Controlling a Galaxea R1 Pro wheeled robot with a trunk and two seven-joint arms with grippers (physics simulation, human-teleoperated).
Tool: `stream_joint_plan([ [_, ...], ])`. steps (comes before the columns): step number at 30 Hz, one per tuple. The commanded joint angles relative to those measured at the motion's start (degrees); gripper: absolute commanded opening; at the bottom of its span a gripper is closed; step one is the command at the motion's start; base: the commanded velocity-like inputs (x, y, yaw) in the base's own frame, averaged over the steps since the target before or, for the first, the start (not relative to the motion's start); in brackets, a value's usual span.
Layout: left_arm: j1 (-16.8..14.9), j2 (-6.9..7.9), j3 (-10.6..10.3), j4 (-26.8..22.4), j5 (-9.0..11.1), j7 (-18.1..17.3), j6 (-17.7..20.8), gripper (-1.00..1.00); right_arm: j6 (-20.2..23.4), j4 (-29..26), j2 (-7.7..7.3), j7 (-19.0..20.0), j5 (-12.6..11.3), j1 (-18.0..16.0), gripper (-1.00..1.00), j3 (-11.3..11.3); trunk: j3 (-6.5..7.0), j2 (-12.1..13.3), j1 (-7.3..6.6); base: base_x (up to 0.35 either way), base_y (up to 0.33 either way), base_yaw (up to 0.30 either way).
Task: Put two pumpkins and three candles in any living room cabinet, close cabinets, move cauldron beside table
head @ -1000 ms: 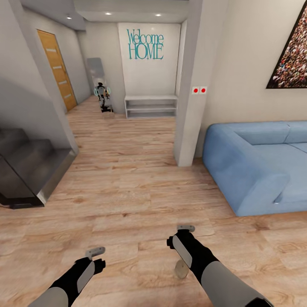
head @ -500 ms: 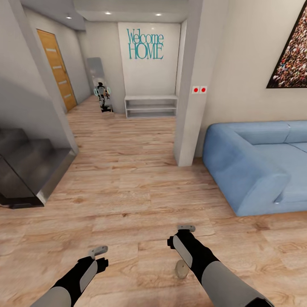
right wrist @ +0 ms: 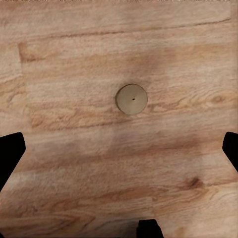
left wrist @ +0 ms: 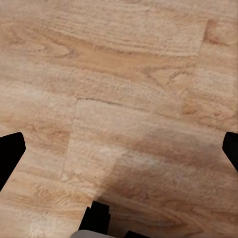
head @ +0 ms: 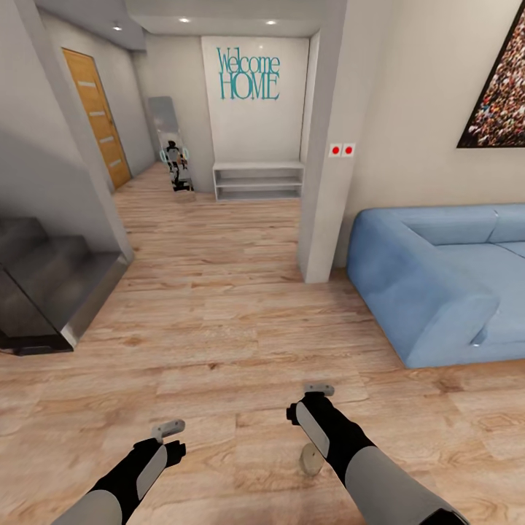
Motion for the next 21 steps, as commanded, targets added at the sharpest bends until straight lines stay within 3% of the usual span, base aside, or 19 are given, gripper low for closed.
stream_joint_plan([
  [1,-0.01,0.08,-0.48,-0.13,0.6,0.43,0.27,1.0,0.13,-0.11,0.01,-0.63,-0.46,-0.05,1.0,0.34,-0.24,-0.45,0.23,0.0,0.0,0.0],
  [16,-0.01,0.02,-0.46,-0.13,0.65,0.24,0.47,1.0,1.91,-0.33,0.0,-0.6,-0.65,-0.07,1.0,0.0,-2.93,-6.46,3.52,0.0,0.0,0.0],
  [21,-0.01,-1.08,-0.48,-0.13,0.61,0.31,0.49,1.0,4.62,-0.79,0.0,-0.73,-0.62,-0.12,1.0,-0.64,-3.83,-8.47,4.62,0.0,0.0,0.0],
])
